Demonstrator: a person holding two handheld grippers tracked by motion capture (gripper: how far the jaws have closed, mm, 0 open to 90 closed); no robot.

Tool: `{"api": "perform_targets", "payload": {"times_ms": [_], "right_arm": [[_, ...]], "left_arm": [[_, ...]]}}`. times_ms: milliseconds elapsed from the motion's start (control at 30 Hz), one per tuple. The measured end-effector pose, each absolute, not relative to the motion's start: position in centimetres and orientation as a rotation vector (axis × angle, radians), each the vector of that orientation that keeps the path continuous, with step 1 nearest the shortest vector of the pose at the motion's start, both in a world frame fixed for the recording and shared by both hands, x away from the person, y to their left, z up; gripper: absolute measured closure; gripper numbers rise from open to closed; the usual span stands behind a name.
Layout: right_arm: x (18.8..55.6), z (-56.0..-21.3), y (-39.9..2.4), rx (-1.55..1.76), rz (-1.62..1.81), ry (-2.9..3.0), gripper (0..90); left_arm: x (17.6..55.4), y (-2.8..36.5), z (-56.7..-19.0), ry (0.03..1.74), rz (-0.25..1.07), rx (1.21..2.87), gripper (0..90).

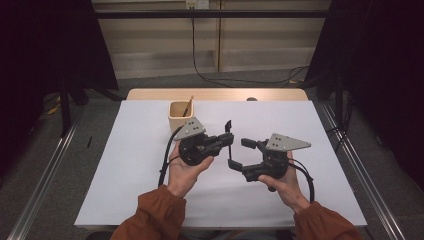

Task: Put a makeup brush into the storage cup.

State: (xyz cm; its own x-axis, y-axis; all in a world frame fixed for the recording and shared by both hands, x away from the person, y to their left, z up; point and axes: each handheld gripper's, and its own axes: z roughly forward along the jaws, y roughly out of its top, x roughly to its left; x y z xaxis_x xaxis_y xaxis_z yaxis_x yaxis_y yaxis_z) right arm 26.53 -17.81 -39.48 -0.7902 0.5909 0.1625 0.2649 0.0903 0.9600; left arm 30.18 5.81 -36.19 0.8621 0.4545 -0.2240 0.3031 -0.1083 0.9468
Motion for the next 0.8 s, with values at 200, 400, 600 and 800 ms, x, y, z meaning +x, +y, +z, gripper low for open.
{"api": "perform_targets", "payload": {"times_ms": [200, 400, 600, 800], "right_arm": [[26.7, -39.6, -18.2, 0.873, 1.751, 2.103, 9.3], [26.7, -39.5, -18.7, 0.89, 1.716, 2.074, 9.4], [26.7, -39.6, -19.5, 0.891, 1.737, 2.036, 8.3], [26.4, -40.2, -20.3, 0.909, 1.725, 2.001, 8.2]], "left_arm": [[30.3, 6.1, -36.1, 0.588, 0.151, 1.709, 85.7], [30.4, 6.4, -36.1, 0.586, 0.161, 1.71, 85.7], [30.4, 6.7, -36.0, 0.592, 0.168, 1.708, 85.7], [30.5, 7.0, -35.9, 0.589, 0.175, 1.711, 85.7]]}}
